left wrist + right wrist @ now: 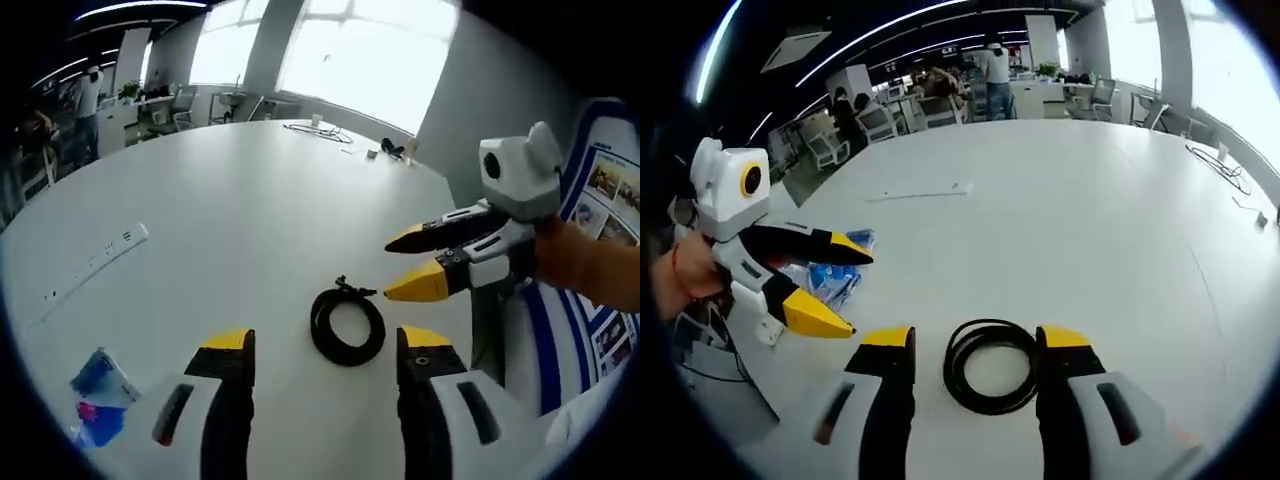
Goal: Arrange the tabletop items into an orderly group along one side of the table until the central work area is clear of visible clutter.
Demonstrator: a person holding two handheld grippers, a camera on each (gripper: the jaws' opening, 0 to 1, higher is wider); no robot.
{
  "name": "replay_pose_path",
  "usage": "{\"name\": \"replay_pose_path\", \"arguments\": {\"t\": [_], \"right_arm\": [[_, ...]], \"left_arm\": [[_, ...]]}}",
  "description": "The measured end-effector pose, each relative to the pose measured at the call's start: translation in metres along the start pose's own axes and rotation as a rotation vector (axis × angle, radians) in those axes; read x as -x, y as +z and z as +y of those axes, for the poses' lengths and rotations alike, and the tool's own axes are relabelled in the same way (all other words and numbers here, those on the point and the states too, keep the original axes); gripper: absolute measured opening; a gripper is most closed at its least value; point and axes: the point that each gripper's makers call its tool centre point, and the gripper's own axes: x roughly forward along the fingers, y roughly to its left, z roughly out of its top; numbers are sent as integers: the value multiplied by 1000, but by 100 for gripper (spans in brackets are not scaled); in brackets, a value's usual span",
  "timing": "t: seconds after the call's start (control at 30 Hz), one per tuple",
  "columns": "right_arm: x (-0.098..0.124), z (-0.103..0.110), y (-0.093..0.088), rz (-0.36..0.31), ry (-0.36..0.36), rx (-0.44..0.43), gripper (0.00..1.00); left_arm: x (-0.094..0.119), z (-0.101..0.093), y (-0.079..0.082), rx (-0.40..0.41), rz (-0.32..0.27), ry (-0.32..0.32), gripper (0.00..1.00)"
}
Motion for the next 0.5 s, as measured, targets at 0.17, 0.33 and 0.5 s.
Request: {"name": "replay_pose_path", "arguments": {"t": [0.17, 0.33, 0.5], "right_arm": [[2, 11, 3, -17, 6, -1, 47], [4, 27, 5, -28, 17, -2, 46], [2, 47, 5, -37, 43, -1, 47]], "left_arm": [[20, 5, -3, 1, -10, 21, 58], [40, 9, -7, 6, -26, 43, 58], [58, 13, -12, 12, -38, 65, 58]]}}
